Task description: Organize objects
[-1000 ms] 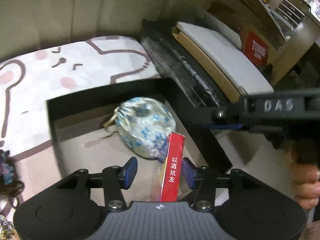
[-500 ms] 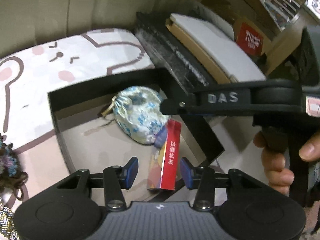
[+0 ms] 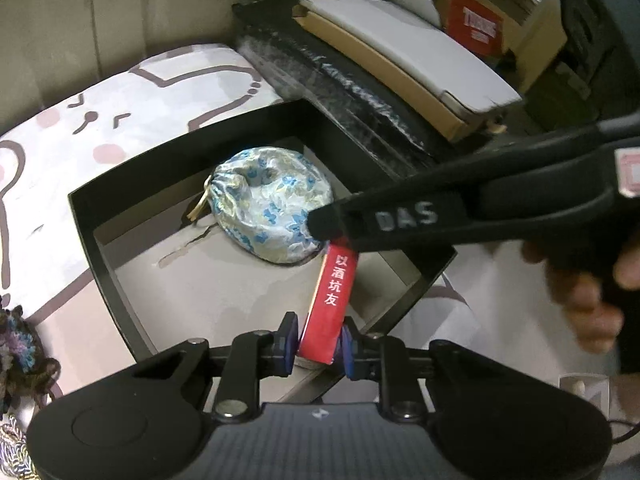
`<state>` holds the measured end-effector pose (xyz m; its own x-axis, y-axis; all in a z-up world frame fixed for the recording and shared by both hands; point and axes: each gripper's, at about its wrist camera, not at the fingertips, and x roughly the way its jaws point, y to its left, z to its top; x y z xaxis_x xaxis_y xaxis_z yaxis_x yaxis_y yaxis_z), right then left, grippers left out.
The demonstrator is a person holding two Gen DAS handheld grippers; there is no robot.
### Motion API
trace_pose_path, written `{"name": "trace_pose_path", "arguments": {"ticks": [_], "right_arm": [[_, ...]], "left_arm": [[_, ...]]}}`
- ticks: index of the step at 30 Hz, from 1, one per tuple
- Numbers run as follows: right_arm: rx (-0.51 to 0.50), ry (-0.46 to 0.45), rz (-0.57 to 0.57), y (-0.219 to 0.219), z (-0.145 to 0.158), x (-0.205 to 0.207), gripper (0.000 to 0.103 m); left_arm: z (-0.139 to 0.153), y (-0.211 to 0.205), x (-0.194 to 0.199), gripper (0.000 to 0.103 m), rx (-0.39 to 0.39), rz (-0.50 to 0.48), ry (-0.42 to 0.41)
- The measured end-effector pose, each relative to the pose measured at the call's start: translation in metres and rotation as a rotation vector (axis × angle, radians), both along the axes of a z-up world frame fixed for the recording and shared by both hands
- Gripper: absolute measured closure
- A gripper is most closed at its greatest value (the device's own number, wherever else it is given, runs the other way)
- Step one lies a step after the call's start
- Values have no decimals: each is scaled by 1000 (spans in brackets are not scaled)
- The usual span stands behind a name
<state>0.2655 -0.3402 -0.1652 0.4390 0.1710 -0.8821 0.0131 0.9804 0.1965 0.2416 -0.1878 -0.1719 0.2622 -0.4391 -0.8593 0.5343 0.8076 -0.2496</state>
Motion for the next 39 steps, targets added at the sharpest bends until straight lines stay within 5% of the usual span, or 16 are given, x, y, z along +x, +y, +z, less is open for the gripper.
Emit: {"name": "trace_pose_path", "arguments": {"ticks": [3, 10, 15, 18, 22, 28, 30, 34, 39], "right_arm": [[-26, 43, -9, -1, -1, -3, 86], [-32, -20, -57, -1, -1, -3, 82], [19, -64, -84, -1, -1, 6, 82], [18, -33, -50, 7, -10, 10, 82], [-29, -26, -53, 7, -11, 10, 82], [14, -46, -79, -8, -6, 3, 82], [21, -42, -81, -11, -6, 2, 84], [54, -51, -99, -19, -5, 1, 86], [80, -56, -90, -20, -5, 1, 86]], "left_arm": [[-2, 3, 2, 70, 41, 26, -23], [2, 36, 22, 70, 24, 257, -31], [1, 47, 27, 70, -26, 337, -1], [1, 39, 27, 72, 21, 321, -24], [-2, 17, 22, 72, 200, 207, -107], [-16, -14, 17, 47, 374, 113, -191], [-18, -18, 18, 46, 372, 110, -202], [-19, -14, 23, 46, 231, 115, -111], [-14, -17, 23, 47, 227, 119, -135]]}}
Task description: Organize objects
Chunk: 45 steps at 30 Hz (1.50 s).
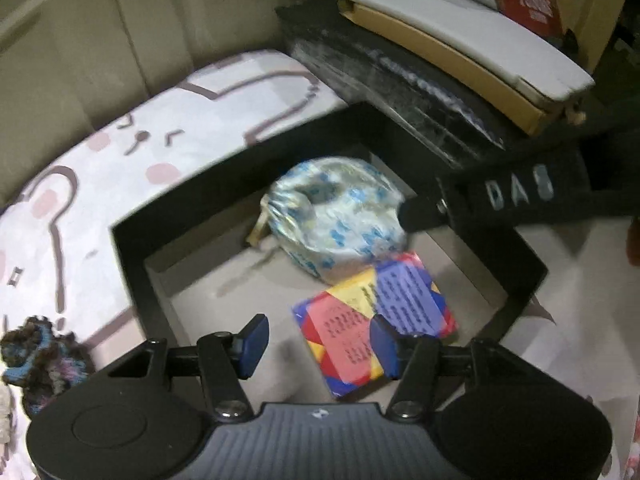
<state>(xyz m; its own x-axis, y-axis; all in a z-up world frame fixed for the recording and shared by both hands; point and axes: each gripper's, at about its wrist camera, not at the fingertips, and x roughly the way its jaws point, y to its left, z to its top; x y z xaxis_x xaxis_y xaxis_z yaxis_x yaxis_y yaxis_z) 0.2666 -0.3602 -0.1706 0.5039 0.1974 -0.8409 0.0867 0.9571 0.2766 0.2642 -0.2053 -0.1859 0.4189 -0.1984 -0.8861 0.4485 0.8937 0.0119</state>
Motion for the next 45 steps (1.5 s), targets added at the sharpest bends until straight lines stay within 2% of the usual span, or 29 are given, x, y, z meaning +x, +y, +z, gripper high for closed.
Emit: {"name": "trace_pose_path", "arguments": {"ticks": [6, 9, 14, 18, 22, 25, 29, 33, 37, 40, 42, 45], "right_arm": [[182, 11, -23, -4, -4, 4, 92], [277, 30, -34, 0, -8, 6, 98], [334, 88, 23, 29, -16, 11, 102], [314, 153, 57, 53, -27, 13, 102], [275, 212, 53, 63, -41, 15, 102], [178, 241, 59, 66, -48, 14, 103], [68, 238, 14, 54, -46, 10, 103], [156, 249, -25, 36, -48, 5, 103], [177, 212, 6, 36, -38, 0, 102], [223, 131, -9, 26, -17, -5, 101], [198, 79, -28, 19, -4, -9, 101], [101, 18, -32, 16, 10, -16, 100]], "left_arm": [[34, 34, 3, 47, -83, 94, -49], [44, 48, 1, 48, -90, 116, -54], [43, 63, -1, 66, -56, 137, -34], [30, 73, -2, 68, -15, 162, -1], [19, 75, -4, 73, -32, 148, 42], [14, 67, -5, 84, -22, 121, 36], [12, 64, -5, 86, -1, 117, 19], [11, 66, -2, 86, -7, 126, 14], [11, 67, -1, 86, -8, 134, 13], [13, 69, -1, 86, -31, 148, 17], [17, 73, -2, 86, -57, 166, 15], [29, 79, -3, 86, -104, 197, -9]]}}
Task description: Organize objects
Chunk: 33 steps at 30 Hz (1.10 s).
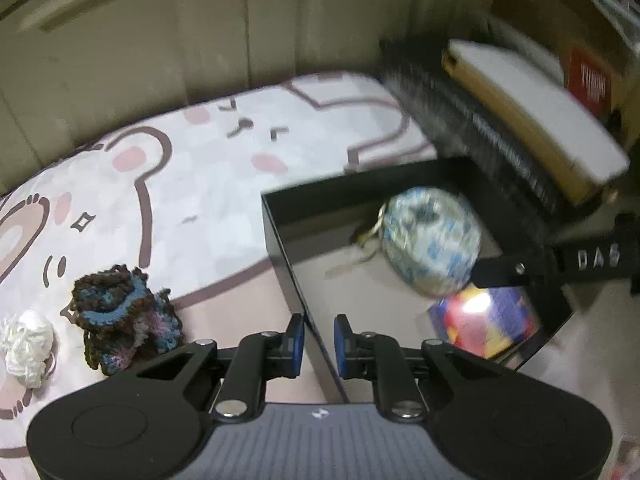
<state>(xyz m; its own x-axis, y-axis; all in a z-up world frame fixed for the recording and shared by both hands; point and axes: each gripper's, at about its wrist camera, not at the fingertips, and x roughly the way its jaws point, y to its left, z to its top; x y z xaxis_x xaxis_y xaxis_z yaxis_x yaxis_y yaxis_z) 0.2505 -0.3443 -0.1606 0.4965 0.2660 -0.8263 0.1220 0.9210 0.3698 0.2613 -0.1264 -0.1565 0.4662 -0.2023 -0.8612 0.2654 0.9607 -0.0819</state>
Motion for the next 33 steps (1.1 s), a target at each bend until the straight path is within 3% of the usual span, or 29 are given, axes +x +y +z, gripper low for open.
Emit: {"name": "trace_pose_path", "arguments": {"ticks": [7, 13, 15, 17, 20, 25, 33], "right_arm": [[-123, -112, -12, -8, 25, -22, 84], [-187, -148, -24, -14, 35, -41, 65], [-209, -141, -22, -13, 34, -46, 55], [-231, -143, -25, -12, 33, -50, 33], [-292, -146, -39, -10, 33, -54, 22], [-330, -164, -54, -11, 32, -61, 0], [-364, -170, -62, -10, 28, -63, 0]], "left_arm": [[27, 2, -12, 83, -53, 39, -60], [39, -2, -22, 50, -69, 60, -74], [41, -2, -26, 36, -73, 70, -78], [44, -1, -30, 23, -81, 85, -81], [46, 1, -35, 9, -85, 101, -83], [48, 7, -41, 0, -56, 128, -104], [45, 24, -46, 0, -52, 161, -117]]}}
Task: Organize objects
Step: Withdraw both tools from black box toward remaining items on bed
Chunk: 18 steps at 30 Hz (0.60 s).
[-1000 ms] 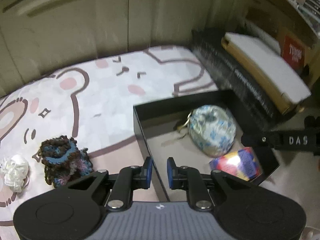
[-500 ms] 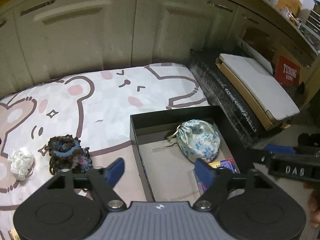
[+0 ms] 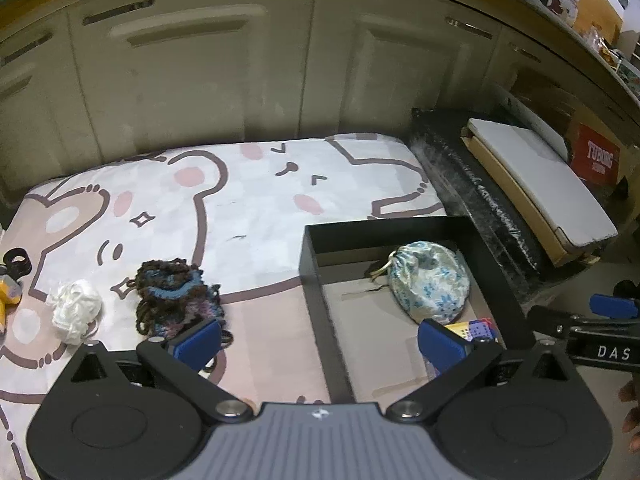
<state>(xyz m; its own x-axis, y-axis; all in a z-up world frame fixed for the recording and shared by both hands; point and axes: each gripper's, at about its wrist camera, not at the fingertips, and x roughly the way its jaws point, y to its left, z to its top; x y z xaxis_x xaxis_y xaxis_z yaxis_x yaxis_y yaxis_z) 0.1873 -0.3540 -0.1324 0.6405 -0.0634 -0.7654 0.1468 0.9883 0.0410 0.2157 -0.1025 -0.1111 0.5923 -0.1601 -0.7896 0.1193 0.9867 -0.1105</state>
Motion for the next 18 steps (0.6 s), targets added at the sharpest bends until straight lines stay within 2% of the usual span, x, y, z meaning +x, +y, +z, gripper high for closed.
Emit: {"name": "trace_pose_path", "arguments": {"ticks": [8, 18], "right_arm": [[27, -9, 25, 21, 3, 6, 0], [52, -29, 120, 78, 10, 20, 0]], "left_arm": [[4, 31, -7, 0, 11, 62, -10], [16, 95, -24, 0, 36, 173, -25]]}}
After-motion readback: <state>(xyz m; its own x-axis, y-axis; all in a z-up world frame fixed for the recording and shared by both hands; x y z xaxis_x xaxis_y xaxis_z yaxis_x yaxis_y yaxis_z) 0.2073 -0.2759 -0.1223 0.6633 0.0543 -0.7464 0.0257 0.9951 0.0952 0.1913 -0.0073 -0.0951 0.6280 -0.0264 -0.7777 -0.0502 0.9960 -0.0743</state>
